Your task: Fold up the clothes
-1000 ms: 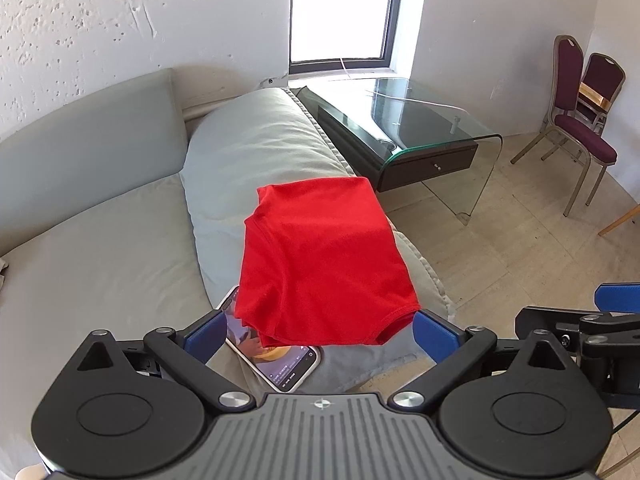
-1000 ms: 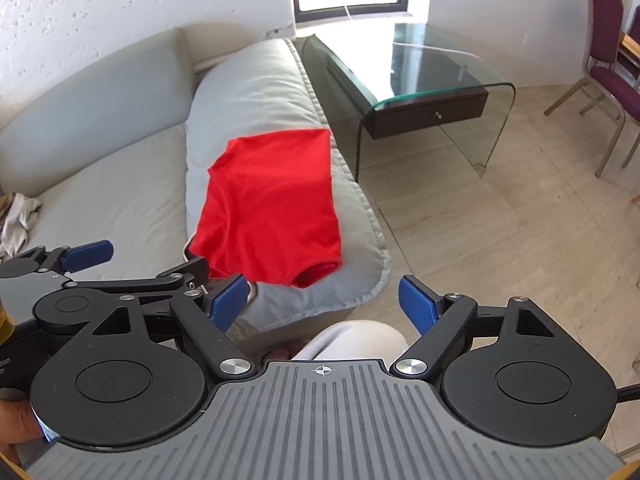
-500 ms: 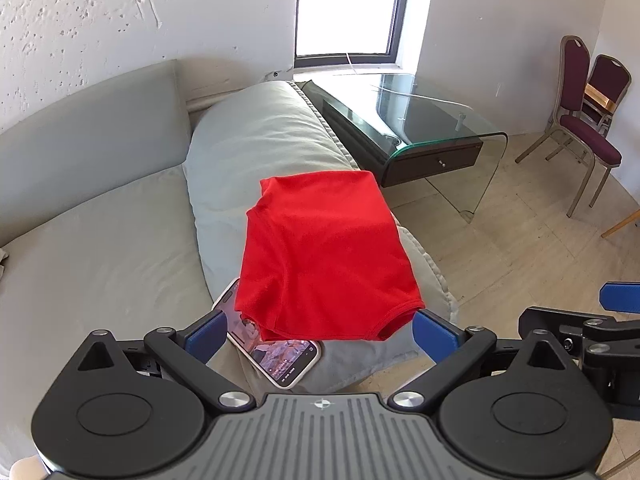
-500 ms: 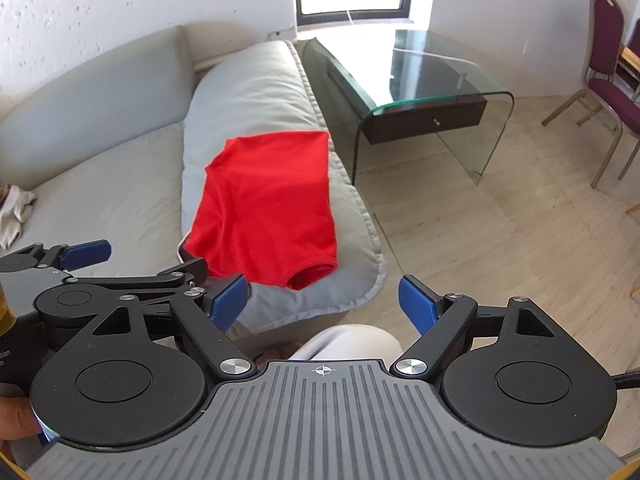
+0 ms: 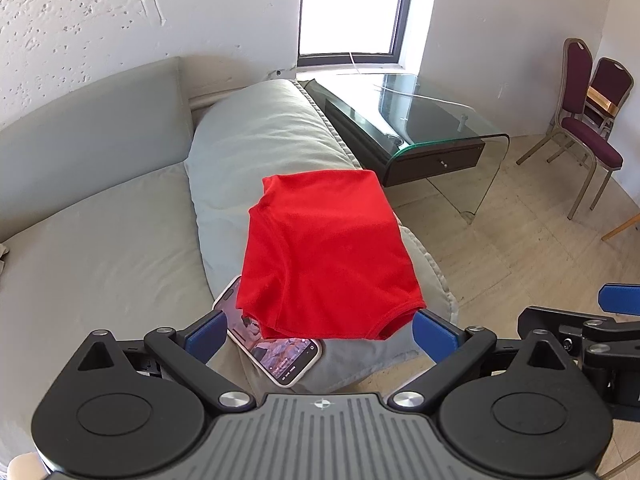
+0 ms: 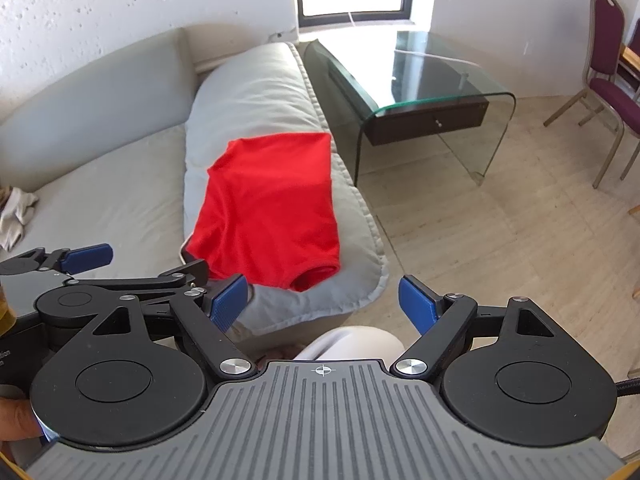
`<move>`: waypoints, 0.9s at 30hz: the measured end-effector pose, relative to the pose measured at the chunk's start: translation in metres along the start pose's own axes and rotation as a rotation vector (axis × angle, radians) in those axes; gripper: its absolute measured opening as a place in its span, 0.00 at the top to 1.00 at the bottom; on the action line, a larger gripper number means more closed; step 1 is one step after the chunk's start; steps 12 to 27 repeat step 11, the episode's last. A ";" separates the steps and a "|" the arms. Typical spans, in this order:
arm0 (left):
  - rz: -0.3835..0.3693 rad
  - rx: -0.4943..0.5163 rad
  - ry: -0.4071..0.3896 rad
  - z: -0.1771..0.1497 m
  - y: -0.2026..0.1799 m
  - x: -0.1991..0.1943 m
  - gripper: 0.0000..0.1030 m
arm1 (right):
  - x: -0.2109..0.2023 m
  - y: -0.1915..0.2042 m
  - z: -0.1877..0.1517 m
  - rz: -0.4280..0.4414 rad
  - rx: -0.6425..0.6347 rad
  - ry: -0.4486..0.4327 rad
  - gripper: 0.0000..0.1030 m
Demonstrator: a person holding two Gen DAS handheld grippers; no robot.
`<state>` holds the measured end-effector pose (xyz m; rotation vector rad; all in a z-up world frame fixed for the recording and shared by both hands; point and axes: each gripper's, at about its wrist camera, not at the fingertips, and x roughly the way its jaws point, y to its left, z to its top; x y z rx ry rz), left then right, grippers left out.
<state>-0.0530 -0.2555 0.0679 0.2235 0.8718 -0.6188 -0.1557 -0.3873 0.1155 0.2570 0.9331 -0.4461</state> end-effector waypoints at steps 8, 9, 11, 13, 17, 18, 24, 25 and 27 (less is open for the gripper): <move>-0.001 -0.001 -0.015 0.000 0.003 -0.001 0.06 | 0.000 0.002 -0.001 0.007 0.000 -0.003 0.18; -0.002 -0.001 -0.019 0.001 0.003 -0.001 0.06 | 0.000 0.002 -0.001 0.010 0.005 -0.004 0.18; -0.002 -0.002 -0.024 0.001 0.004 -0.001 0.06 | -0.001 0.003 -0.002 0.011 0.005 -0.005 0.18; -0.002 -0.002 -0.024 0.001 0.004 -0.001 0.06 | -0.001 0.003 -0.002 0.011 0.005 -0.005 0.18; -0.002 -0.002 -0.024 0.001 0.004 -0.001 0.06 | -0.001 0.003 -0.002 0.011 0.005 -0.005 0.18; -0.002 -0.002 -0.024 0.001 0.004 -0.001 0.06 | -0.001 0.003 -0.002 0.011 0.005 -0.005 0.18; -0.002 -0.002 -0.024 0.001 0.004 -0.001 0.06 | -0.001 0.003 -0.002 0.011 0.005 -0.005 0.18; -0.002 -0.002 -0.024 0.001 0.004 -0.001 0.06 | -0.001 0.003 -0.002 0.011 0.005 -0.005 0.18; -0.002 -0.002 -0.024 0.001 0.004 -0.001 0.06 | -0.001 0.003 -0.002 0.011 0.005 -0.005 0.18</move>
